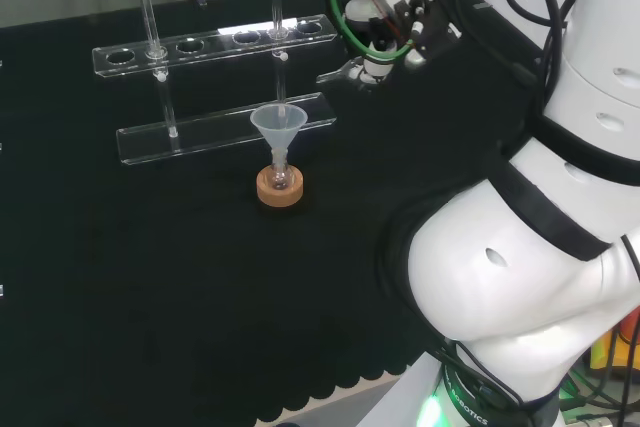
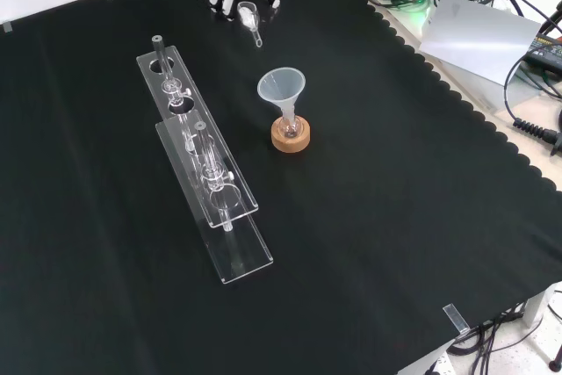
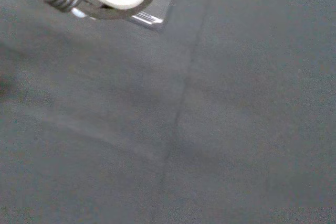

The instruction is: Pour all the NaCl from the weighing funnel into the round-bottom flask.

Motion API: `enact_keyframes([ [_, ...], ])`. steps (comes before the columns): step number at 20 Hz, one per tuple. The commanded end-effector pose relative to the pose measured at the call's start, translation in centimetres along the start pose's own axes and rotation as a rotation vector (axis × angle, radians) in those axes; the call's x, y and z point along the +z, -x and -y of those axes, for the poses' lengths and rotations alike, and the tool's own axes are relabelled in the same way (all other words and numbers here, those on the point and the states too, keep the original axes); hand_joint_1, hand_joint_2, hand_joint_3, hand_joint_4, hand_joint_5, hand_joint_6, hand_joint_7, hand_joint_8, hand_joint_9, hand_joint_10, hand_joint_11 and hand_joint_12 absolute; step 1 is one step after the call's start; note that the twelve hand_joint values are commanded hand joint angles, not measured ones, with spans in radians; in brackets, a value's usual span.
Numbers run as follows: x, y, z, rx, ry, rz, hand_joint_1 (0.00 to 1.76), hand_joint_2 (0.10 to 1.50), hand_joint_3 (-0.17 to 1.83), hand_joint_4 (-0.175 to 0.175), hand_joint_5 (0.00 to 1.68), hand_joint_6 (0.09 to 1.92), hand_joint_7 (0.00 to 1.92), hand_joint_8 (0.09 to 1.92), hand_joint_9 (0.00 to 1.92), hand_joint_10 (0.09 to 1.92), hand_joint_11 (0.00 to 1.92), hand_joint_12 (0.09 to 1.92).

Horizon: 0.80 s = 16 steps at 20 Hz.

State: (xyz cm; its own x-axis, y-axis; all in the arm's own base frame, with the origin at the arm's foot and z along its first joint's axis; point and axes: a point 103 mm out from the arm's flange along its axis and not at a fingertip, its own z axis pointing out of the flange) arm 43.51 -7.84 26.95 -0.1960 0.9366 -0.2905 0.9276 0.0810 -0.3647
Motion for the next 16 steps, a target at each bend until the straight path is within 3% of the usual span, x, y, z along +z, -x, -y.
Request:
enact_keyframes([
  [1,-1.5,-1.9,0.4,-0.014,-0.009,0.042,1.07,0.73,0.66,0.175,1.11,0.96,0.62,0.68,0.99,0.40,0.67,1.15],
  [16,-1.6,-4.1,-0.9,-0.037,-0.076,0.141,1.07,0.73,0.67,0.175,1.11,0.97,0.60,0.67,0.99,0.40,0.66,1.15],
])
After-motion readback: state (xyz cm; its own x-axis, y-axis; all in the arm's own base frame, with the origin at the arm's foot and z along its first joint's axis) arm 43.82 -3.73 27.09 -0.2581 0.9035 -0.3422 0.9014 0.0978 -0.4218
